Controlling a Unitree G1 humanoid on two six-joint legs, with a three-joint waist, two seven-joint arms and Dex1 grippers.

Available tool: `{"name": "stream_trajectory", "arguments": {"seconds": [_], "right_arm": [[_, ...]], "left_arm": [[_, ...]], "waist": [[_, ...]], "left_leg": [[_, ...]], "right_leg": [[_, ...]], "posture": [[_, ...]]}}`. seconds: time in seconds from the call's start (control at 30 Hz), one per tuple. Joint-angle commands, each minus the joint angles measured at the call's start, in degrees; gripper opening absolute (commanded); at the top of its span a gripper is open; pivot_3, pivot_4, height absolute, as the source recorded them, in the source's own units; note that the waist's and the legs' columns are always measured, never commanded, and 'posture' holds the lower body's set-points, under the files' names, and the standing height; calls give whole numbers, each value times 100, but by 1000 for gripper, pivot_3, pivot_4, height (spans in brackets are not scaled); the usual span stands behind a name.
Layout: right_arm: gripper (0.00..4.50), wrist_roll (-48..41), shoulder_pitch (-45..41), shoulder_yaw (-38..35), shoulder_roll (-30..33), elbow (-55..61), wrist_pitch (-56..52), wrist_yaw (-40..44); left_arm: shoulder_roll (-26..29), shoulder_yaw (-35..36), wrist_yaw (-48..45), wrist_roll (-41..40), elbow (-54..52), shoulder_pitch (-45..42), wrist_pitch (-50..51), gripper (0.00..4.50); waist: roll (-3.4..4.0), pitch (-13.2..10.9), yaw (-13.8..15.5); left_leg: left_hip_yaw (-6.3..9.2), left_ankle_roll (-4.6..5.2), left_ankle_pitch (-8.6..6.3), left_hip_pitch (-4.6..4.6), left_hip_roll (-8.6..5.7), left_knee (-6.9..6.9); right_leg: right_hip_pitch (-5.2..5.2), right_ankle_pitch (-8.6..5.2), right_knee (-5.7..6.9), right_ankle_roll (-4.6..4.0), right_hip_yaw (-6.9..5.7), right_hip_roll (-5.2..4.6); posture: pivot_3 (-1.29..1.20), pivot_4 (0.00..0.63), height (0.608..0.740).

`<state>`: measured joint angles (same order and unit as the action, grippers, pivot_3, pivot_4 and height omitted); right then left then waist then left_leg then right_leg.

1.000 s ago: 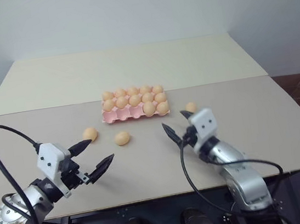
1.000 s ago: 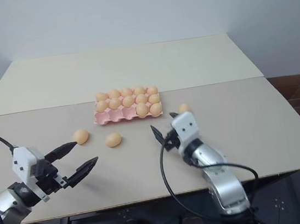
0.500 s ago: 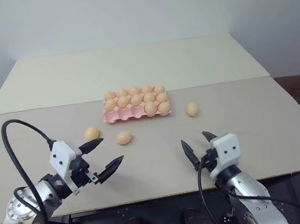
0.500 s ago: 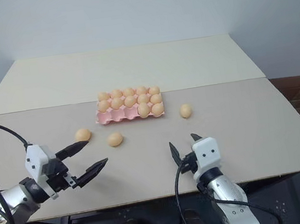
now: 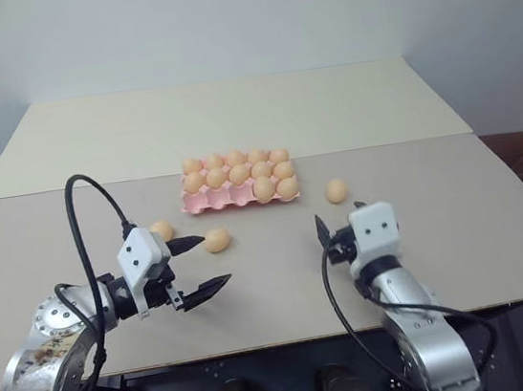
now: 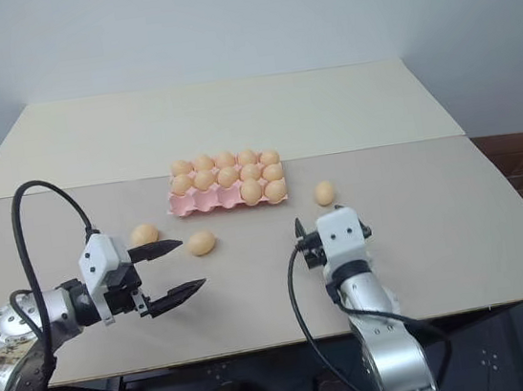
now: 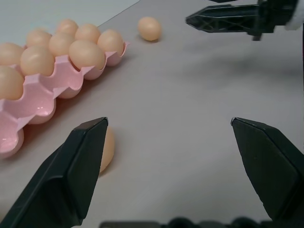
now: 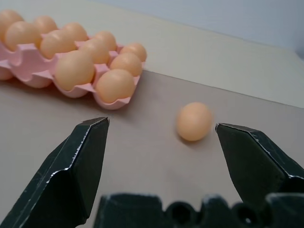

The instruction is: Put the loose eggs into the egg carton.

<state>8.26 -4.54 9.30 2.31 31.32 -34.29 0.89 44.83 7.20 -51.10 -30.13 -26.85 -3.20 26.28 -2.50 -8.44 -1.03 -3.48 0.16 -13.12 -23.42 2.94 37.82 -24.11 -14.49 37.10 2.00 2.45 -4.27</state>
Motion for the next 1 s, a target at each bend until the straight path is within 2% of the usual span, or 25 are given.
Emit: {"name": "stream_trajectory", "arguments": {"seconds": [0.03, 0.4, 0.83, 0.9, 1.0], "right_arm": [[4363, 16, -508, -268, -100, -465, -116, -174], [4363, -171, -1912, -946, -326, -2507, 112, -564], [4363, -483, -2703, -1468, -241, -3892, 513, -711], [4002, -512, -2735, -1487, -233, -3959, 524, -713], [3163, -564, -2756, -1523, -238, -4004, 502, -719]], "left_arm": [[4, -77, -124, 69, 31, -213, -186, 4500], [12, -245, -280, 106, 32, -589, -167, 4500], [47, -170, -249, 114, -19, -516, -162, 4500], [56, -152, -244, 111, -24, -495, -159, 4500], [68, -125, -233, 118, -17, -460, -165, 4500]], "waist": [[0, 0, -2], [1, -1, -25], [2, -1, -119], [2, -1, -129], [2, -2, -141]], "left_leg": [[0, 0, 0, -2, -1, 0], [1, 1, 1, -6, -1, 1], [3, 1, 1, -9, -1, 1], [4, 1, 1, -10, -1, 1], [4, 1, 1, -10, -1, 1]], "right_leg": [[0, 1, 0, 1, 0, 0], [-3, 4, 2, 7, 1, 2], [-3, 6, 3, 10, 1, 1], [-4, 6, 4, 10, 1, 1], [-4, 6, 4, 10, 1, 1]], "posture": [[0, 150, 740], [0, 150, 740], [0, 150, 740], [0, 150, 740], [0, 150, 740]]}}
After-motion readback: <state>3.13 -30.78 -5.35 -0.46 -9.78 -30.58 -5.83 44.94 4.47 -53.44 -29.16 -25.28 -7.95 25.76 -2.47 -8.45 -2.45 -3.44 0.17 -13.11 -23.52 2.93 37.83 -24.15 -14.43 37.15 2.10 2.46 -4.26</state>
